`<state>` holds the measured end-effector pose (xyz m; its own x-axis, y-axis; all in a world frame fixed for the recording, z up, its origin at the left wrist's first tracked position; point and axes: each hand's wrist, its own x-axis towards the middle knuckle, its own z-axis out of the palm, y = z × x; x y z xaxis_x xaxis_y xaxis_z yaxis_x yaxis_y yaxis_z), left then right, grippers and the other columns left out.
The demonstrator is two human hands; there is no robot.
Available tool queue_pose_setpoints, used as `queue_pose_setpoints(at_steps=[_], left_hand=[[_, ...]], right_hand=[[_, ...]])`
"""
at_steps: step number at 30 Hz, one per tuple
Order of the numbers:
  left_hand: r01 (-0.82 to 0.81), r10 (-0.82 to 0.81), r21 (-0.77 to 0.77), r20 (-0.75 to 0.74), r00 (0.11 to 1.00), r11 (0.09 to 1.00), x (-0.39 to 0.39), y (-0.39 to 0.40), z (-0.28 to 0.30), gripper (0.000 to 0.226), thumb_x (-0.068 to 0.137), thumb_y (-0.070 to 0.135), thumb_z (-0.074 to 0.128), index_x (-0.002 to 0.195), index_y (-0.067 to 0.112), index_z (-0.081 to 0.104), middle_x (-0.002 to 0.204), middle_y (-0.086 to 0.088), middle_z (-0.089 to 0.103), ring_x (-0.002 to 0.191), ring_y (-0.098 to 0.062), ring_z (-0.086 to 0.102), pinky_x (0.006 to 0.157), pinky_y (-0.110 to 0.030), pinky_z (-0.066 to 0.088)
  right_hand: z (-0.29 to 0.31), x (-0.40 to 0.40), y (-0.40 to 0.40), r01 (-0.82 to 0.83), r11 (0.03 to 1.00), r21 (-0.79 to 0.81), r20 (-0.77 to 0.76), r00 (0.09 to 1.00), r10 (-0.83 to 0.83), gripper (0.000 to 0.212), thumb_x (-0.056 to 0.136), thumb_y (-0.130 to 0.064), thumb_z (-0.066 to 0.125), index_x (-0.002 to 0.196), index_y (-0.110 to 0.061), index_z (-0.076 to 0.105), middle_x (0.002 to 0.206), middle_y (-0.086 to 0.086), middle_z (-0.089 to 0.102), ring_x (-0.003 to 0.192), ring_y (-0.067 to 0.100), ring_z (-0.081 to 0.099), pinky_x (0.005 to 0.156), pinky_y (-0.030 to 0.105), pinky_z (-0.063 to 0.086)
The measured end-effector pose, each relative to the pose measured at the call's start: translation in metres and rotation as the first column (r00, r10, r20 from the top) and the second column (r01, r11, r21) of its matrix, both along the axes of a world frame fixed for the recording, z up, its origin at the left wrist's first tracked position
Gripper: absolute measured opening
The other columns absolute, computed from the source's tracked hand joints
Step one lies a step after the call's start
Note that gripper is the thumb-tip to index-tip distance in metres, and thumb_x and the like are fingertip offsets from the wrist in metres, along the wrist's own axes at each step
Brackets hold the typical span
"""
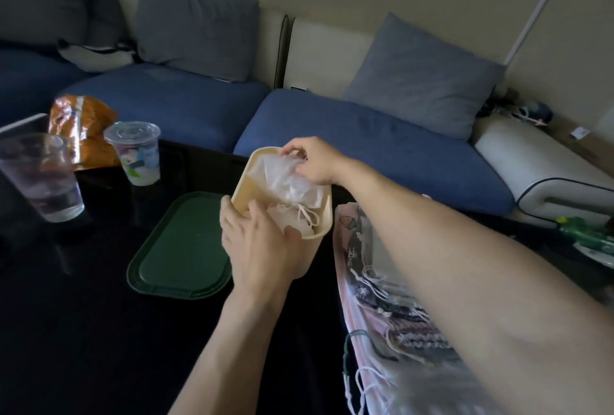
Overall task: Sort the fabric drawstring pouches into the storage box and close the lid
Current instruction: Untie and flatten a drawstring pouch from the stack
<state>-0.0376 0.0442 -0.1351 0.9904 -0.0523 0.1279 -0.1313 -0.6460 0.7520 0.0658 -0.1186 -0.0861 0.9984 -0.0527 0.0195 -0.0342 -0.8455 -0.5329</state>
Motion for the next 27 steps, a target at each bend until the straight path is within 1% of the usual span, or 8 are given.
queue_pose_setpoints(at_steps=[5,7,11,16,19,22,25,27], left_hand=[[0.055,-0.054,-0.058,0.022,0.998,0.997,0.001,-0.003,-0.005,0.041,0.089,0.02,0.057,0.126,0.004,0.049,0.156,-0.024,0.008,0.145,-0.035,0.007,0.117,-0.047,0.022],[0.057,-0.055,-0.045,0.032,0.998,0.997,0.001,-0.004,-0.007,0.04,0.09,0.021,0.056,0.126,0.004,0.049,0.156,-0.023,0.008,0.145,-0.034,0.006,0.117,-0.048,0.022],[0.043,-0.042,-0.016,0.05,0.998,0.999,0.002,-0.006,-0.009,0.036,0.09,0.021,0.056,0.121,0.003,0.053,0.155,-0.027,0.011,0.145,-0.037,0.007,0.116,-0.05,0.024],[0.03,-0.032,0.062,0.039,0.999,0.998,0.003,-0.005,-0.01,0.04,0.092,0.029,0.055,0.125,0.007,0.053,0.158,-0.024,0.009,0.147,-0.034,0.005,0.117,-0.046,0.022],[-0.023,0.019,0.091,0.044,0.999,0.996,-0.002,-0.007,-0.007,0.042,0.09,0.032,0.056,0.126,0.01,0.05,0.159,-0.022,0.012,0.149,-0.033,0.0,0.119,-0.048,0.012],[-0.032,0.02,0.038,0.299,0.954,0.999,-0.02,-0.015,0.002,0.037,0.082,0.026,0.064,0.114,0.011,0.055,0.147,-0.021,0.034,0.142,-0.033,0.015,0.114,-0.046,0.019],[0.187,-0.133,-0.035,0.578,0.805,0.982,-0.047,-0.028,0.008,0.012,0.081,0.018,0.062,0.091,0.013,0.06,0.107,-0.005,0.056,0.105,-0.022,0.042,0.087,-0.029,0.032],[0.352,-0.294,0.009,0.567,0.769,0.936,-0.055,-0.034,0.005,0.002,0.083,0.015,0.059,0.084,0.013,0.058,0.089,0.0,0.057,0.088,-0.019,0.047,0.076,-0.032,0.04]], right_hand=[[-0.042,0.011,0.016,0.232,0.829,-0.51,0.135,0.973,-0.189,0.046,0.09,-0.015,0.062,0.134,-0.02,0.051,0.133,0.01,0.046,0.121,0.031,0.049,0.098,0.038,0.046],[-0.041,0.006,0.024,0.233,0.822,-0.52,0.196,0.969,-0.15,0.04,0.09,-0.008,0.058,0.128,-0.016,0.051,0.132,0.011,0.041,0.117,0.03,0.048,0.087,0.037,0.045],[-0.039,0.007,0.028,0.027,0.907,-0.419,-0.206,0.971,-0.124,0.046,0.095,-0.01,0.049,0.139,-0.022,0.052,0.148,0.011,0.037,0.114,0.031,0.053,0.092,0.041,0.05],[-0.036,0.01,0.022,-0.011,0.961,-0.277,-0.361,0.928,-0.093,0.045,0.097,-0.016,0.046,0.141,-0.022,0.051,0.108,0.003,0.06,0.086,0.021,0.057,0.067,0.031,0.043],[-0.02,0.003,0.018,-0.063,0.941,-0.332,-0.256,0.966,-0.025,0.062,0.094,-0.005,0.043,0.151,-0.03,0.041,0.14,-0.001,0.053,0.111,0.024,0.057,0.08,0.03,0.045],[-0.006,-0.013,0.005,-0.03,0.959,-0.283,-0.04,0.999,0.019,0.052,0.094,-0.004,0.046,0.139,-0.028,0.058,0.147,-0.002,0.051,0.131,0.022,0.05,0.101,0.032,0.046],[0.014,-0.045,-0.009,0.032,0.98,-0.199,0.139,0.99,-0.004,0.034,0.098,-0.006,0.049,0.127,-0.017,0.065,0.133,0.005,0.053,0.119,0.022,0.055,0.096,0.03,0.046],[0.023,-0.071,-0.019,0.068,0.985,-0.16,0.228,0.973,-0.03,0.029,0.099,-0.008,0.05,0.122,-0.016,0.066,0.117,0.001,0.052,0.104,0.019,0.057,0.091,0.03,0.048]])
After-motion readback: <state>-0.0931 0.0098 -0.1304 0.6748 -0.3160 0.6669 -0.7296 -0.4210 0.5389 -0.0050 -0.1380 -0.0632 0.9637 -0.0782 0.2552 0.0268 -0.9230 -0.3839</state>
